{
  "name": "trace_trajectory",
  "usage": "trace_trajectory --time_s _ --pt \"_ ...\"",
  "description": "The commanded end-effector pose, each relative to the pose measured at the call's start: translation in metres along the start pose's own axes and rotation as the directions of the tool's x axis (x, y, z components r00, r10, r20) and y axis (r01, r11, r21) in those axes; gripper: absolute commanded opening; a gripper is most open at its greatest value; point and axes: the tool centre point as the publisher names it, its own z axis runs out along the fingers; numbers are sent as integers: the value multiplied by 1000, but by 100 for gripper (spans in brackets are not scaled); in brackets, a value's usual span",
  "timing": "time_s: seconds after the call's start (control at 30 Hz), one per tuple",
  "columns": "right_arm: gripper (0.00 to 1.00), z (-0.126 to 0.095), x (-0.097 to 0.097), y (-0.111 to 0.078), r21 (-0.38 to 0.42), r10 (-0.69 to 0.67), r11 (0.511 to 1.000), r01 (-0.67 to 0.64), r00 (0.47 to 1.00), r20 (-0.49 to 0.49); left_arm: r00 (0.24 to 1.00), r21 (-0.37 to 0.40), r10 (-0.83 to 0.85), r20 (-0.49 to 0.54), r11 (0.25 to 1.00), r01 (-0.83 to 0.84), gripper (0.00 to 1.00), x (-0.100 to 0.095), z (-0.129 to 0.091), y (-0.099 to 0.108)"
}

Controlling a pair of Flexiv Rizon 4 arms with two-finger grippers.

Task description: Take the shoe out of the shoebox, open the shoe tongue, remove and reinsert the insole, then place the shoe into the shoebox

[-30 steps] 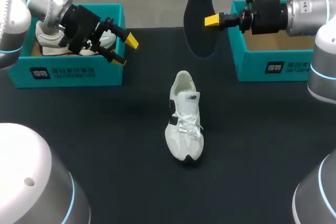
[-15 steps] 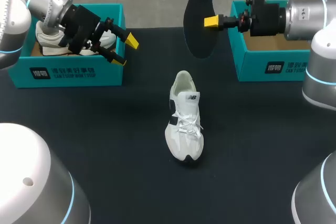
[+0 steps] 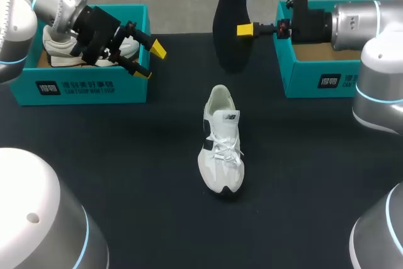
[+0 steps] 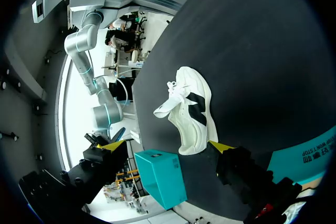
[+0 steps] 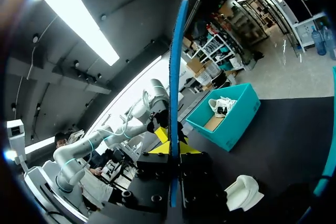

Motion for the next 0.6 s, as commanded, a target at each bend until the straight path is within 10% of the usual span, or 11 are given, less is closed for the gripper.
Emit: trace_trajectory --time_s 0.03,0.6 --pt "0 1 0 0 2 1 1000 -1 1000 2 1000 0 1 -4 1000 -1 100 0 0 0" --pt "0 15 -35 0 -58 -149 987 152 987 53 1000 0 1 -4 1000 -1 100 0 0 0"
